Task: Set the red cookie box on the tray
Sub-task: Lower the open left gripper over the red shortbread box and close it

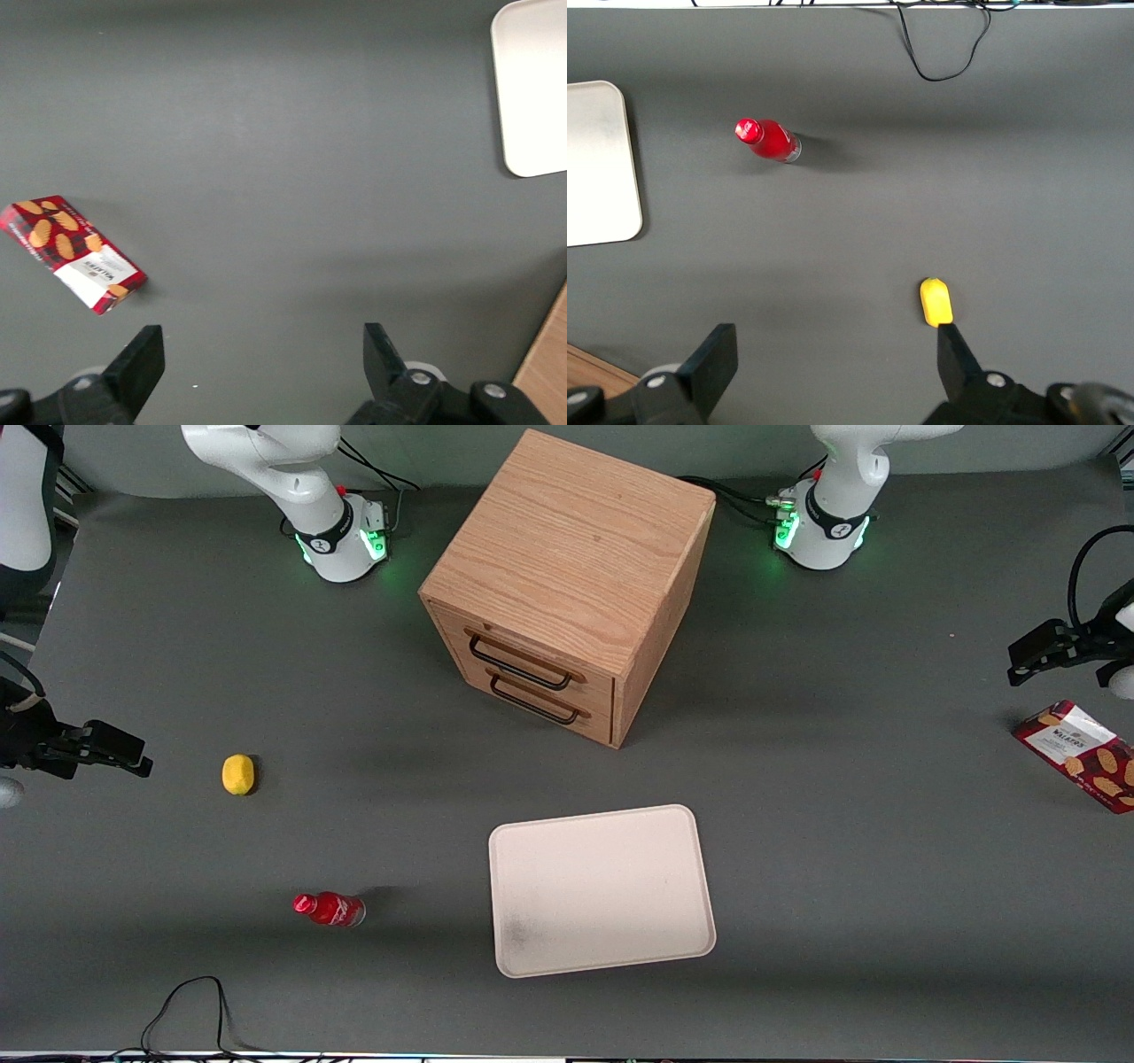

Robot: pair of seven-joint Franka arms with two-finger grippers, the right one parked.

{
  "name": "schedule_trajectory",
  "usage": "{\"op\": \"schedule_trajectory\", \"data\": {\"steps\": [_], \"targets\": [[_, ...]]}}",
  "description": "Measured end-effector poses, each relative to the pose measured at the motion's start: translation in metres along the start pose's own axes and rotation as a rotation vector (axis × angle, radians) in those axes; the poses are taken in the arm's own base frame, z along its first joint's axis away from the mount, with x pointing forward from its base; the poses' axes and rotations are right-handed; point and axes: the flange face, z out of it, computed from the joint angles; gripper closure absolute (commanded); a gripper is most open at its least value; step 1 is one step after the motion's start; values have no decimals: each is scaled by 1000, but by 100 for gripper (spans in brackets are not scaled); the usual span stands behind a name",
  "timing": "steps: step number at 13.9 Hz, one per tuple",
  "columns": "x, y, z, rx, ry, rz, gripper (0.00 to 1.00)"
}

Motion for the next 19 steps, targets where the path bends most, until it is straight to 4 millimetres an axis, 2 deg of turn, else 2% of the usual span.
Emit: {"op": "schedule_trajectory", "data": {"steps": [4, 5, 6, 7, 9, 12, 14, 16, 19], "targets": [[0, -3, 2, -15, -3, -12, 0], [0, -17, 7, -8, -4, -35, 0], [2, -44, 14, 4, 4, -79, 0], [2, -79, 26, 11, 11, -136, 0], [-2, -155, 59, 26, 8, -241, 0], [-9, -232, 114, 59, -22, -394, 0], [-9, -265, 152, 97, -15, -518, 0], [-2, -282, 192, 136, 17, -623, 0], [-13, -318, 270, 174, 16, -708, 0]]}}
